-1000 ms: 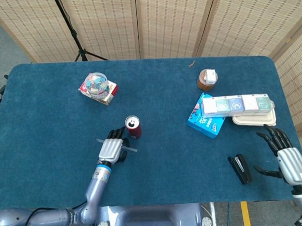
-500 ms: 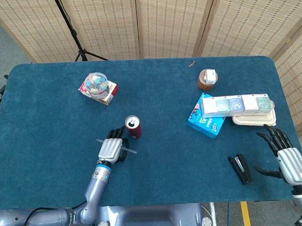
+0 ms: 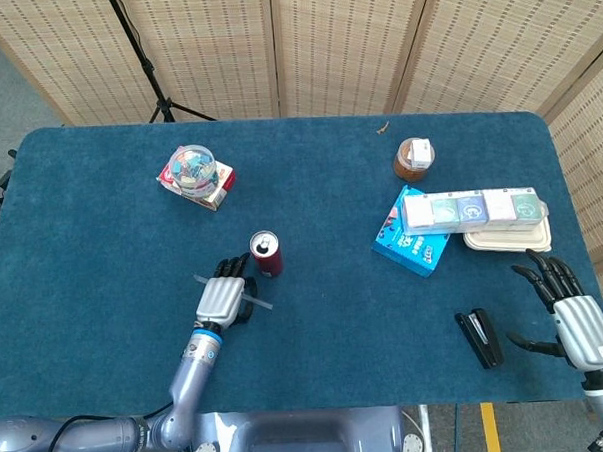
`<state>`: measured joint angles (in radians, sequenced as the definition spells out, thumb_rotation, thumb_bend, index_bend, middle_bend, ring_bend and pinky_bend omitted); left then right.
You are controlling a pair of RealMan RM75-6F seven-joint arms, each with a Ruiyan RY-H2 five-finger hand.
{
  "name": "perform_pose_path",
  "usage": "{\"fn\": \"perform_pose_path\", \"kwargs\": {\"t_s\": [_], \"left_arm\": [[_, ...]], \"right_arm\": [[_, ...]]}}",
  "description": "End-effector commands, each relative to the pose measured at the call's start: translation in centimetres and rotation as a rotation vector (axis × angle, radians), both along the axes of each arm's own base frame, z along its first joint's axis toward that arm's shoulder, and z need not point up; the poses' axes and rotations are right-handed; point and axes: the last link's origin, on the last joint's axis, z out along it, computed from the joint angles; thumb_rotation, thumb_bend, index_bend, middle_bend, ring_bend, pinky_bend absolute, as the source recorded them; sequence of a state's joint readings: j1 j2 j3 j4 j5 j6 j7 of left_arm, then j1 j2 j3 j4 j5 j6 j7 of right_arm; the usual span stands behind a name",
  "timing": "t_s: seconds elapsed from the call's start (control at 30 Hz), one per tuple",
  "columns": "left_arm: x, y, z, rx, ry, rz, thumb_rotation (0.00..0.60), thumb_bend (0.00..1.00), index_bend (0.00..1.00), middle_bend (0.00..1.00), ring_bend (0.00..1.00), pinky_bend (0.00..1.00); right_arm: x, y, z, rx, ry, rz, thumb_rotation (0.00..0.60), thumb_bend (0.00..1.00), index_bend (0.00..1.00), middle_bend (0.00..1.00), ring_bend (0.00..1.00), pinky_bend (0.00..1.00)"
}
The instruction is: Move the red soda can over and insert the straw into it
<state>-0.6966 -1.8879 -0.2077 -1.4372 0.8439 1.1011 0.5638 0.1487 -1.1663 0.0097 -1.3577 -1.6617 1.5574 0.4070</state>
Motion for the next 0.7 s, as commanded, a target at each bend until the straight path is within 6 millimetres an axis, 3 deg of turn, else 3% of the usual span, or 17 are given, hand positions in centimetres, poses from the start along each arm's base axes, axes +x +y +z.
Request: {"fn": "perform_pose_path", "kwargs": {"t_s": [0.03,0.4,0.7], "left_arm": [[0.0,0.0,-0.1,0.0,0.001,-0.001,0.6,0.45,0.63,0.0,0.0,0.0],[0.2,-0.2,0.0,-0.004,-0.01,-0.003,0.6,0.45,0.65,0.0,0.0,0.0],[-0.3,-0.1,2.6,0.022,-0.072,0.0,0.6,0.45,0.65,0.0,0.0,0.0]], "right_arm": [[0.0,0.0,0.0,0.001,-0.002,0.001,0.6,0.0,0.14,0.0,0.0,0.03],[0.1,0.0,0.1,-0.001,-0.008,0.004,0.6,0.0,0.14,0.0,0.0,0.03],[0.1,0.0,0.1,0.001,-0.008,0.005,0.6,0.0,0.14,0.0,0.0,0.03]]}}
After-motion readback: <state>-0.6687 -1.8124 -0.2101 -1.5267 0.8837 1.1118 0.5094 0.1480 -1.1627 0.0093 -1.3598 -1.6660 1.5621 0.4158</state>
